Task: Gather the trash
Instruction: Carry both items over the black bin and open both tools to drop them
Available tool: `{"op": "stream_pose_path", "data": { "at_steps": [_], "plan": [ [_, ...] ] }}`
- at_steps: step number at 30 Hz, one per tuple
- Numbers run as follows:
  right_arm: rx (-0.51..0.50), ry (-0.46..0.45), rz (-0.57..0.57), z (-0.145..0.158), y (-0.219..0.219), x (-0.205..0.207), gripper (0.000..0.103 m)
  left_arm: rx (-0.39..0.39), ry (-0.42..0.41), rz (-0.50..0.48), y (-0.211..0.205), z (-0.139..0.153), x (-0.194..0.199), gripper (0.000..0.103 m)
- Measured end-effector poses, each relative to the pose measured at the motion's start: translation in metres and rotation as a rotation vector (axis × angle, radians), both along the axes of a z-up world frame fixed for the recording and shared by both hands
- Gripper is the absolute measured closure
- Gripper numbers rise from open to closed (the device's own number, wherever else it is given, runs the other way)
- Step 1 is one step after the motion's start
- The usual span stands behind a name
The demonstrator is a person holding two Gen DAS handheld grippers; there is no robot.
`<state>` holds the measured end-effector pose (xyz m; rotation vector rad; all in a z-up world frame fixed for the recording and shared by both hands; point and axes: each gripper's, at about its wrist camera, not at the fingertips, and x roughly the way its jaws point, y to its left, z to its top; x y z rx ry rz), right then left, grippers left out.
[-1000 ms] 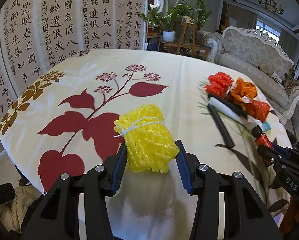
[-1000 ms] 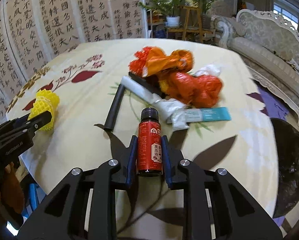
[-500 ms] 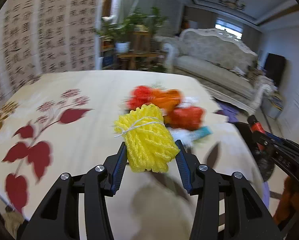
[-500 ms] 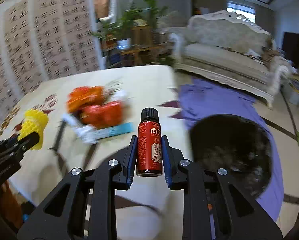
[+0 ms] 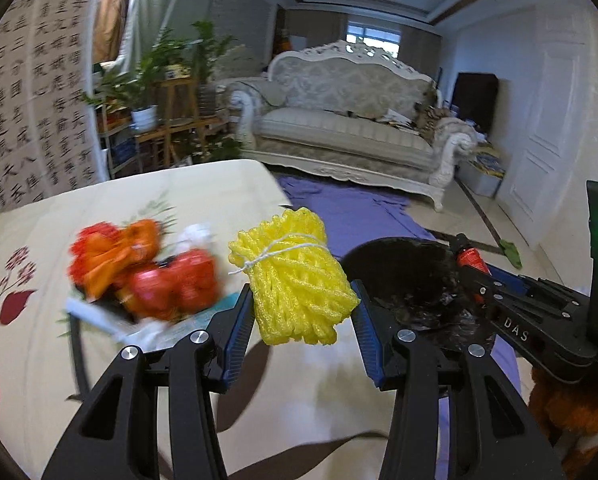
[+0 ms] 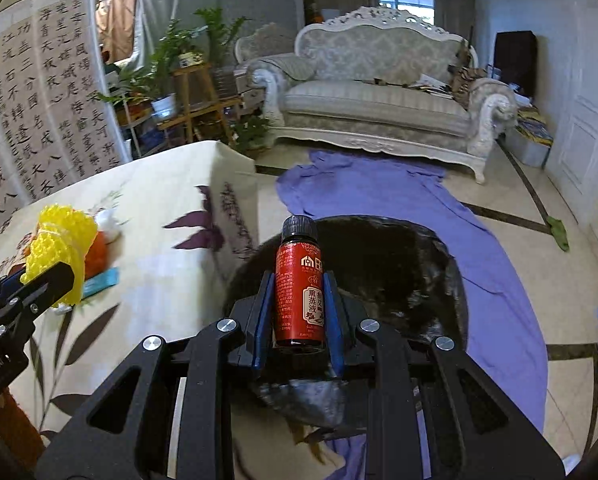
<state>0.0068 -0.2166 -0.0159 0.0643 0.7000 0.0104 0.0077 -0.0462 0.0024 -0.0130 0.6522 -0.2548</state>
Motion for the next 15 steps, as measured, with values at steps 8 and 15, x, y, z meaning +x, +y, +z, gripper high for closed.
{"op": "stream_pose_path", "data": {
  "at_steps": [8, 15],
  "plan": [
    [0.015, 0.007, -0.049, -0.013, -0.029, 0.013, 0.080, 0.035, 0.020, -0.055, -0.034, -0.007, 0.029, 0.056],
    [0.027, 0.011, -0.066, -0.018, -0.047, 0.029, 0.080, 0.070, 0.037, -0.089, -0.063, -0.020, 0.043, 0.056]
  ]
}}
